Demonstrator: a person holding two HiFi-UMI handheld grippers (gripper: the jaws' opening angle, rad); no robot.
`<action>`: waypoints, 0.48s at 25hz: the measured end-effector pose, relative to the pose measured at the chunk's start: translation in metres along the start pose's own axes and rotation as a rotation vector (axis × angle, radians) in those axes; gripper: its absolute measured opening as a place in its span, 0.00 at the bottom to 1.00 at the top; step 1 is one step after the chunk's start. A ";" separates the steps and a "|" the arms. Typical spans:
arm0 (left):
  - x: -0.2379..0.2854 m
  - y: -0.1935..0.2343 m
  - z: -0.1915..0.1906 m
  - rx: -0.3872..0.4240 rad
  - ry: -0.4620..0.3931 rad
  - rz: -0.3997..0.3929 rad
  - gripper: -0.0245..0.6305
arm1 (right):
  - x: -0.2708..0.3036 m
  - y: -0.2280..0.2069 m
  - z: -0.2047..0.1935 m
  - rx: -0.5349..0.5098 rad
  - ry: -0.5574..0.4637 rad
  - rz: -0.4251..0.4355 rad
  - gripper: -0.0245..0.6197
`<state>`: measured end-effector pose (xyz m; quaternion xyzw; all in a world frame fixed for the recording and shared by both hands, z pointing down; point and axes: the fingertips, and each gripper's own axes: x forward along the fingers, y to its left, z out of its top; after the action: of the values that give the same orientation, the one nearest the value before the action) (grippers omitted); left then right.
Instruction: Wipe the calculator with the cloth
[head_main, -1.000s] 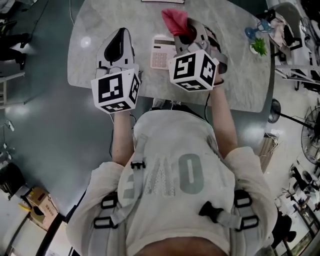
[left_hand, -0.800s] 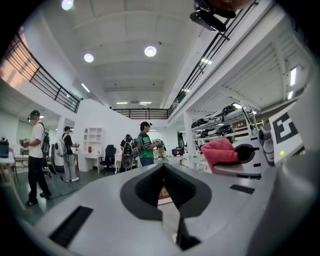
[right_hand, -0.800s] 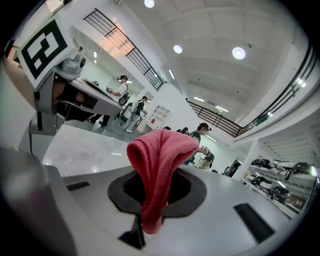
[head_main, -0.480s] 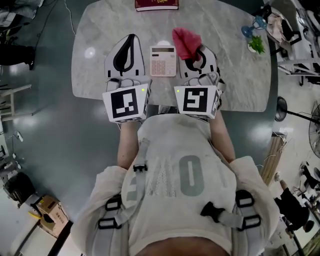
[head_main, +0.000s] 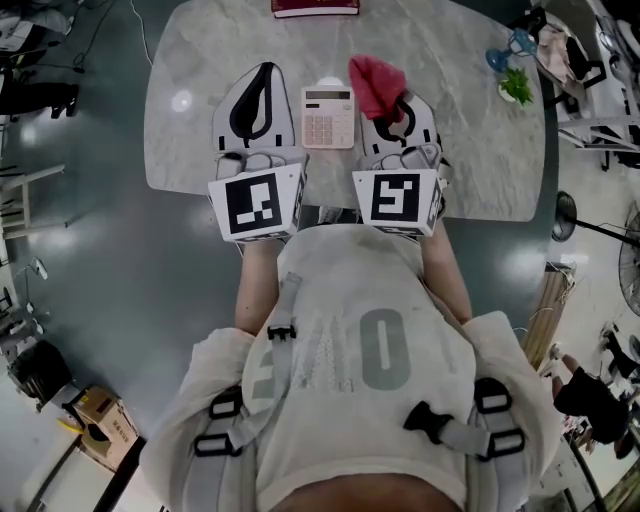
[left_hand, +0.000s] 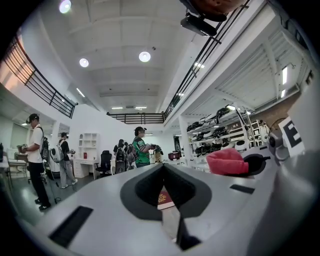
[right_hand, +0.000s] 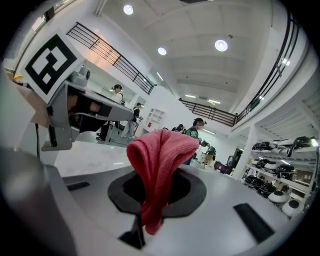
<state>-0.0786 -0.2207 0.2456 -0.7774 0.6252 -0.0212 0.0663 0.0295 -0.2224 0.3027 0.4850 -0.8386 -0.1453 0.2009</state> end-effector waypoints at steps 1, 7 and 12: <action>0.000 0.001 0.001 0.000 -0.002 0.001 0.07 | 0.000 0.000 0.001 -0.006 -0.001 -0.001 0.12; -0.002 0.003 0.001 -0.003 -0.004 0.004 0.07 | -0.001 -0.002 0.004 -0.003 0.000 -0.005 0.12; -0.001 0.002 0.000 -0.007 -0.004 0.009 0.07 | -0.002 -0.008 -0.003 -0.041 0.016 -0.021 0.12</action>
<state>-0.0812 -0.2198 0.2455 -0.7749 0.6285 -0.0170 0.0648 0.0376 -0.2242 0.3013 0.4908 -0.8286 -0.1608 0.2160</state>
